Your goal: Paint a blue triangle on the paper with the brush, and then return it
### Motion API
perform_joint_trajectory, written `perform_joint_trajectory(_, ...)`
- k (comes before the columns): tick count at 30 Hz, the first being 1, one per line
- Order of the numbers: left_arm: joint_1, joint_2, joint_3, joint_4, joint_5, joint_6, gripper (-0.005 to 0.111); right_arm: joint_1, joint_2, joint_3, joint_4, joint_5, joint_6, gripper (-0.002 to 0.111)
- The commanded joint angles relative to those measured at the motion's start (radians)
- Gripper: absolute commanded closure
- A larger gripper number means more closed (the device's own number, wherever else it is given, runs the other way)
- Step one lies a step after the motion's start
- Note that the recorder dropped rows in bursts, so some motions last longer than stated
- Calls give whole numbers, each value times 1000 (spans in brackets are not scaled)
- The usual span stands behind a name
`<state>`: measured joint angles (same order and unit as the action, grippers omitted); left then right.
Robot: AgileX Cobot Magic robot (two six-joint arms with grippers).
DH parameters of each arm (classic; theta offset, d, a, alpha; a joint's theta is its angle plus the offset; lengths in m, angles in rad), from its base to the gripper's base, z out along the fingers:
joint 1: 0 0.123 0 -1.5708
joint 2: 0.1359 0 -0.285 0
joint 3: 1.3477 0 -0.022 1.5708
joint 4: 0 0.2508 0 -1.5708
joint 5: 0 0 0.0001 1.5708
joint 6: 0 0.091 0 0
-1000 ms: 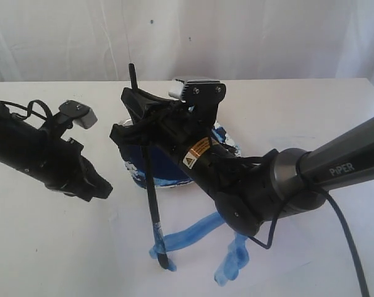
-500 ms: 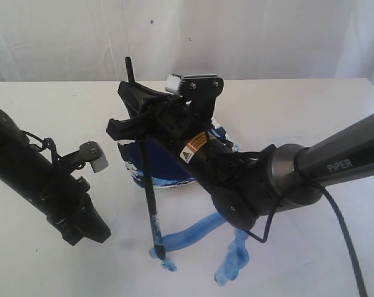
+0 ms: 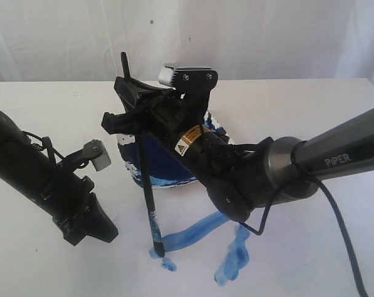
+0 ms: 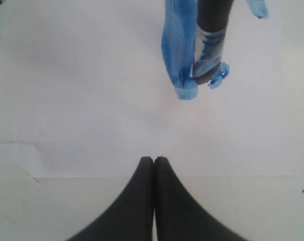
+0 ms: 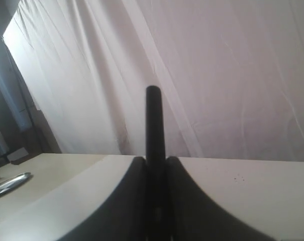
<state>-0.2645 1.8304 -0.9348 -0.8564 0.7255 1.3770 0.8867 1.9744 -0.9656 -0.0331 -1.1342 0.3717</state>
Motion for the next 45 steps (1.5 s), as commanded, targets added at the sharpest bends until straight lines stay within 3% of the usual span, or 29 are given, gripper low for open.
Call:
perform_joint_trajectory(1,4,-3,3,-5,27,11,107,1,-8,9,-1,45,-7,108)
perform_joint_trajectory(19,4,-3,3,-3,23,11,107,1,-10,157,63,-83,-54,108)
perform_joint_trajectory(32,4,-3,3,-3,9,11,107,1,-175,408,244,-87,-169,108)
perform_joint_trajectory(45,4,-3,3,-7,5,11,107,1,-282,550,261,-87,-169,108)
